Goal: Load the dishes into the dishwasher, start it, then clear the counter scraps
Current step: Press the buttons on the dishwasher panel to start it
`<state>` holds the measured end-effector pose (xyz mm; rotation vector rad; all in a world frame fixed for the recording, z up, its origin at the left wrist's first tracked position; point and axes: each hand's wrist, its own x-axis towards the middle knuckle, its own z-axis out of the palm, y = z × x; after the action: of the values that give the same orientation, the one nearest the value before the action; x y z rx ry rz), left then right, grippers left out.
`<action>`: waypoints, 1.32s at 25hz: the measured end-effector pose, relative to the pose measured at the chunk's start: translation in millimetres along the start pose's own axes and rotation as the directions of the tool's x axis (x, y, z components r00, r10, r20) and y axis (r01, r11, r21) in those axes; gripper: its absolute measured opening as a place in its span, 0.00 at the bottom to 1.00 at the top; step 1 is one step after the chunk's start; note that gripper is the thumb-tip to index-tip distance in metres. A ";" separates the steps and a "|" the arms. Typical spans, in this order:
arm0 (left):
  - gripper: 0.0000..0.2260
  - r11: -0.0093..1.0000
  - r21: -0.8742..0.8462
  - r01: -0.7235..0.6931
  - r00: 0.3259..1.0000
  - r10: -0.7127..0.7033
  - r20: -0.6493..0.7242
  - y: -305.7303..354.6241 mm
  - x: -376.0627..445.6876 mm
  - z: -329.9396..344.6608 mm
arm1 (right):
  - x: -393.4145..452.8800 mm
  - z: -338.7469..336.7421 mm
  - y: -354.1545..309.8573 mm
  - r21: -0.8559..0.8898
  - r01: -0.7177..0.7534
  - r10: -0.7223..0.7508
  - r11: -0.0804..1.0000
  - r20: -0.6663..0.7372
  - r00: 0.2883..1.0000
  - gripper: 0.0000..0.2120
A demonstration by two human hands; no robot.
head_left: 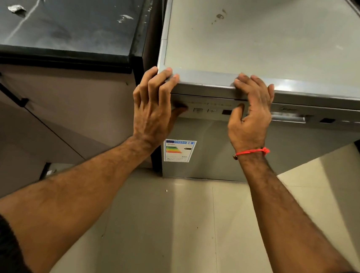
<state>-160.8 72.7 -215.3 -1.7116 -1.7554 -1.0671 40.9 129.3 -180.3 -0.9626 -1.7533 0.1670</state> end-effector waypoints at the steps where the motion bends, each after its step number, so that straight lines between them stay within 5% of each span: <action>1: 0.30 1.000 -0.002 0.010 1.000 -0.010 0.002 1.8 0.2 -1.4 | -0.9 0.5 -1.5 -0.001 -0.007 0.007 1.000 -0.006 1.000 0.25; 5: 0.30 0.998 -0.034 0.047 0.999 -0.047 0.011 9.0 -2.1 -3.0 | -4.2 -4.2 -4.1 -0.024 0.017 -0.016 1.000 0.041 0.999 0.27; 9: 0.33 0.993 -0.042 0.108 0.994 -0.107 0.018 16.7 -6.6 -2.8 | -56.8 -7.9 -8.9 -0.310 0.083 -0.025 0.947 0.184 0.983 0.33; 12: 0.38 0.996 -0.013 0.088 0.994 -0.087 0.060 15.3 -8.5 -4.9 | -87.9 3.9 -9.7 -0.454 0.076 0.188 0.888 0.510 0.840 0.41; 14: 0.38 0.994 -0.018 0.107 0.993 -0.105 0.054 17.5 -8.4 -5.5 | -88.5 16.1 -6.7 -0.480 0.095 0.253 0.872 0.608 0.752 0.49; 18: 0.38 0.981 -0.016 0.194 0.979 -0.192 0.064 31.9 -8.7 -7.9 | -89.6 30.6 -14.3 -0.497 -0.014 0.356 0.868 0.602 0.714 0.57; 28: 0.39 0.970 -0.002 0.244 0.966 -0.243 0.090 40.3 -7.3 -14.3 | -90.8 41.0 -24.2 -0.472 -0.146 0.449 0.869 0.632 0.632 0.57; 33: 0.39 0.971 -0.010 0.239 0.966 -0.237 0.106 36.7 -7.6 -14.1 | -92.5 38.0 -22.7 -0.447 -0.150 0.429 0.882 0.629 0.648 0.57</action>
<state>-126.7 54.2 -205.2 -1.6254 -2.0641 -1.1171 5.7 64.7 -251.8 -1.6166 -2.3826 0.5088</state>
